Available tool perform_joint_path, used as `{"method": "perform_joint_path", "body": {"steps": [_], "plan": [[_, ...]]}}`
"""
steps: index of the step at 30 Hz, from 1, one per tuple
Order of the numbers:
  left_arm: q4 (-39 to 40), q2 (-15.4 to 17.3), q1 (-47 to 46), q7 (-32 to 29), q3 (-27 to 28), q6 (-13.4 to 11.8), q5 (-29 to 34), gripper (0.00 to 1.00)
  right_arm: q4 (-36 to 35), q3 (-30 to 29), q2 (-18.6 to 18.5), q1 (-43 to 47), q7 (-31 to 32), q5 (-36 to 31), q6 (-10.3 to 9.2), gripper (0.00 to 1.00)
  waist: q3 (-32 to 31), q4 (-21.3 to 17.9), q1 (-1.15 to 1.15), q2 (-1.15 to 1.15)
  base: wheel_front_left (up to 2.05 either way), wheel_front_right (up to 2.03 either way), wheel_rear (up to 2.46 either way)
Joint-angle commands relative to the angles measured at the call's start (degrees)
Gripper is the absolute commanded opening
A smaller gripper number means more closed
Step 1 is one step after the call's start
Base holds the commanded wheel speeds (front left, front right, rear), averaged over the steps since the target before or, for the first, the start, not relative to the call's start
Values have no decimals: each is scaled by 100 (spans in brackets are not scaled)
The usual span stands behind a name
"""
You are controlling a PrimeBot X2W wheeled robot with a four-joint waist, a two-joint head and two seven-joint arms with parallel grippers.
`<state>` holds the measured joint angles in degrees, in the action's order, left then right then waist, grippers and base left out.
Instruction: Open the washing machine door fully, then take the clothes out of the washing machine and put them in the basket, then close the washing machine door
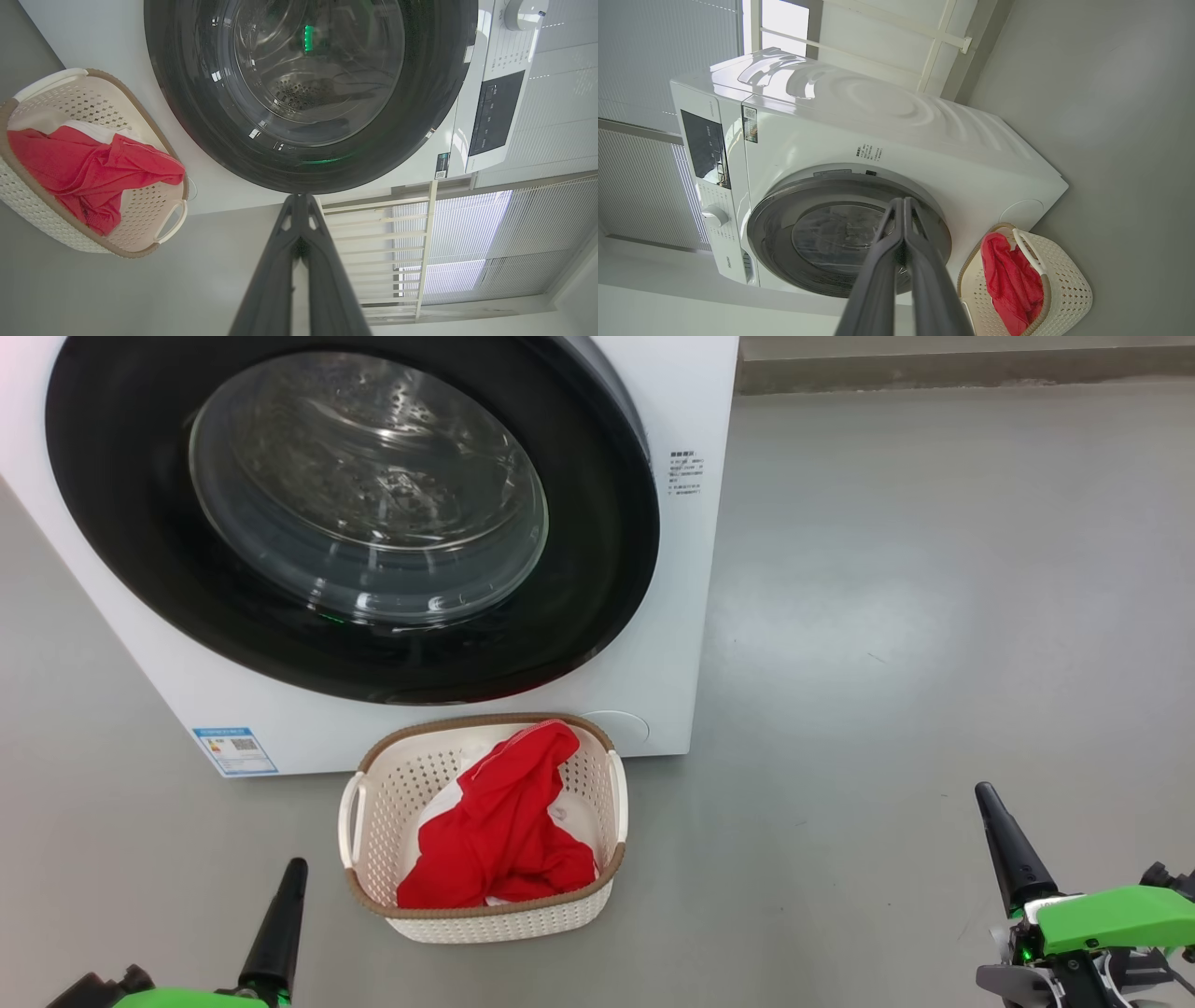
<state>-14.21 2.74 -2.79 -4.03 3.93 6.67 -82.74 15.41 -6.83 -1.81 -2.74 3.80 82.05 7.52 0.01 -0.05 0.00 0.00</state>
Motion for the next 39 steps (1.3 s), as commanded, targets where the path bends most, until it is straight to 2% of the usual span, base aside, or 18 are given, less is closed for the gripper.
{"method": "perform_joint_path", "body": {"steps": [1,14,39], "plan": [[91,39,-251,-50,203,64,-144,0,-134,65,-95,-315,56,152,-3,0,0,1,0,0,0,0,0],[-8,14,-369,-252,269,81,-934,0,-116,24,-107,-372,273,1006,-3,0,6,6,0,0,0,0,0],[-7,14,-368,-252,268,81,-935,0,-116,25,-107,-372,273,1007,-3,0,6,6,0,0,0,0,0]]}}
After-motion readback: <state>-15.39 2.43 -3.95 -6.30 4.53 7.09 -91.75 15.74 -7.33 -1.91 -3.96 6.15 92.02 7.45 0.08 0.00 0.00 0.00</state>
